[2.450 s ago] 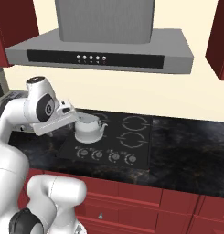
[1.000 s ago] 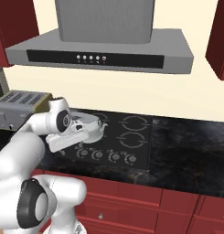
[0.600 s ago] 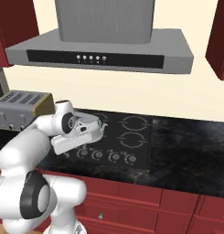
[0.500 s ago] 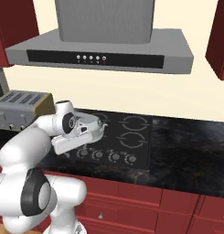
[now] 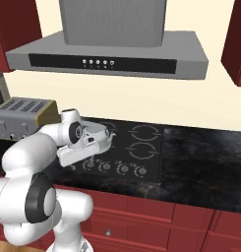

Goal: Lower the heat of the kettle.

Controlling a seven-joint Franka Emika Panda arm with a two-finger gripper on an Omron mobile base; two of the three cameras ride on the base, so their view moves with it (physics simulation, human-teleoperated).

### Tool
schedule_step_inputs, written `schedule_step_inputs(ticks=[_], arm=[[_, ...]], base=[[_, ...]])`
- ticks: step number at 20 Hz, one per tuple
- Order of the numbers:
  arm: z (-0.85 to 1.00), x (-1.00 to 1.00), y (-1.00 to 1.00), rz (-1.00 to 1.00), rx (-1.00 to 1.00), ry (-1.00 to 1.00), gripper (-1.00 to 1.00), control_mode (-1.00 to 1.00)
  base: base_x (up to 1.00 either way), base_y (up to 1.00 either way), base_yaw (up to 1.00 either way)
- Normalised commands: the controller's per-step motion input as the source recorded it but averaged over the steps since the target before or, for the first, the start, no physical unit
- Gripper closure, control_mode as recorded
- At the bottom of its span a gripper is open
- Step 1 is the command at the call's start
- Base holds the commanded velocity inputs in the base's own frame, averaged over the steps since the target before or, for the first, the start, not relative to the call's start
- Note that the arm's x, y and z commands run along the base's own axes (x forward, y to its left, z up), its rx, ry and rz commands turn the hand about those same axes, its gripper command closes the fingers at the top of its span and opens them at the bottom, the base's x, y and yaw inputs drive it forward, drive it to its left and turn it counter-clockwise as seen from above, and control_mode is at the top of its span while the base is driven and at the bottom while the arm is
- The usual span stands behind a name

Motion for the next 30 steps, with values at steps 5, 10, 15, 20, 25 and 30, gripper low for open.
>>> schedule_step_inputs(ticks=[5,10,15,20,25,30], arm=[[-0.09,0.07,0.00,0.01,0.00,0.00,-1.00,-1.00],[-0.18,0.13,0.00,0.03,0.00,0.00,-1.00,-1.00],[-0.17,0.15,0.00,0.03,0.00,0.00,-1.00,-1.00],[-0.03,0.23,0.00,0.02,0.00,0.00,-1.00,-1.00],[-0.04,0.23,0.00,0.03,0.00,0.00,-1.00,-1.00],[-0.19,0.14,0.00,0.04,0.00,0.02,-1.00,-1.00]], base=[[0.00,0.00,0.00],[0.00,0.00,0.00],[0.00,0.00,0.00],[0.00,0.00,0.00],[0.00,0.00,0.00],[0.00,0.00,0.00]])
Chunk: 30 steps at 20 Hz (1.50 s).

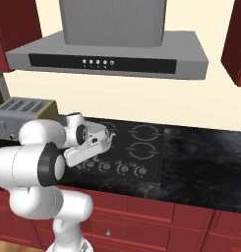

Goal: Lower the heat of the kettle.

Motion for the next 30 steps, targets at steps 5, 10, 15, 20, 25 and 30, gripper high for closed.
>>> schedule_step_inputs(ticks=[5,10,15,20,25,30], arm=[[-0.17,0.15,0.00,0.06,0.00,0.01,-1.00,-1.00],[-0.11,0.12,0.00,0.05,0.00,0.01,-1.00,-1.00],[-0.07,0.02,0.00,0.01,0.00,0.01,-1.00,-1.00],[0.00,0.01,-0.01,0.00,0.00,0.00,-1.00,-1.00],[0.00,0.04,-0.01,0.00,0.00,0.00,-1.00,-1.00],[-0.01,0.00,-0.03,0.00,0.00,0.00,-1.00,-1.00]], base=[[0.00,0.00,0.00],[0.00,0.00,0.00],[0.00,0.00,0.00],[0.00,0.00,0.00],[0.00,0.00,0.00],[0.00,0.00,0.00]])
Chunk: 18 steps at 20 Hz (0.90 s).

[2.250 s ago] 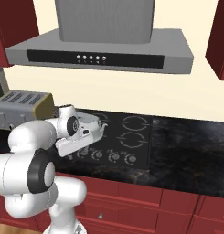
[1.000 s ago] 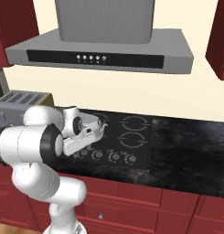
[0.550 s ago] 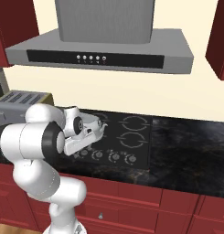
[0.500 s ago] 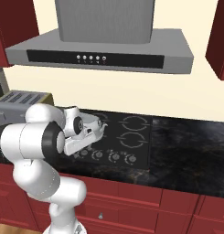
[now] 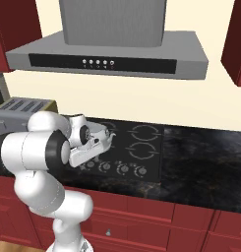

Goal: Lower the heat of the kettle.

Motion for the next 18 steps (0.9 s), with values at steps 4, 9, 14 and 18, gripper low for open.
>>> schedule_step_inputs(ticks=[4,9,14,18], arm=[[-0.02,0.04,0.00,0.00,0.00,0.00,-1.00,-1.00],[-0.08,0.02,0.00,0.00,0.00,0.00,-1.00,-1.00],[-0.13,0.02,0.00,0.00,0.00,0.00,-1.00,-1.00],[-0.04,0.05,0.00,0.00,0.00,0.00,-1.00,-1.00]], base=[[0.00,0.00,0.00],[0.00,0.00,0.00],[0.00,0.00,0.00],[0.00,0.00,0.00]])
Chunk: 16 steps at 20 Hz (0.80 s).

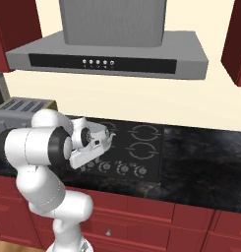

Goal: Lower the heat of the kettle.

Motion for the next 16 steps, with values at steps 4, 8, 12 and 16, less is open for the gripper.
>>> schedule_step_inputs(ticks=[4,8,12,16], arm=[[0.00,0.05,0.00,0.00,0.00,0.00,-1.00,-1.00],[0.00,0.07,0.00,0.00,0.00,0.00,-1.00,-1.00],[-0.03,0.03,0.00,0.00,0.00,0.00,-1.00,-1.00],[-0.11,0.00,0.00,0.00,0.00,0.00,-1.00,-1.00]], base=[[0.00,0.00,0.00],[0.00,0.00,0.00],[0.00,0.00,0.00],[0.00,0.00,0.00]])
